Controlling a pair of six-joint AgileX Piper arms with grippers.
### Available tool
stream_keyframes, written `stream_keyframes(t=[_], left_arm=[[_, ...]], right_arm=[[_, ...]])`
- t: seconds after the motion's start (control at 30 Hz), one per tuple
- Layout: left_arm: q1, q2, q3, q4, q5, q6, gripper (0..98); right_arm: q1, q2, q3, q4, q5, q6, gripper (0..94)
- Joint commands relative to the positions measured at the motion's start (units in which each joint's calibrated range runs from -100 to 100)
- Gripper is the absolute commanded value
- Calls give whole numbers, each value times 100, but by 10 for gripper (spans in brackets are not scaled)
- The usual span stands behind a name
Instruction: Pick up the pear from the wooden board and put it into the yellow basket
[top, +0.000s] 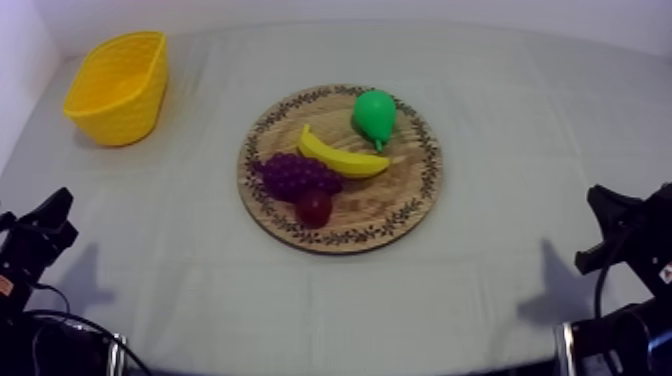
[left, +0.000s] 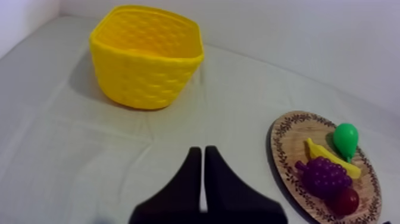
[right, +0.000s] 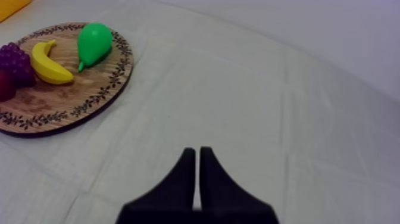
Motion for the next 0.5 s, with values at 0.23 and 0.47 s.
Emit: stream_keyframes(t=[0.23, 0.47], left_arm=[[422, 0, -27, 266, 36, -237, 0], [779, 5, -217, 1426, 273, -1369, 0]], right_arm=[[-3, -4, 0, -1, 1, 0, 4], [-3, -4, 0, -1, 1, 0, 4]])
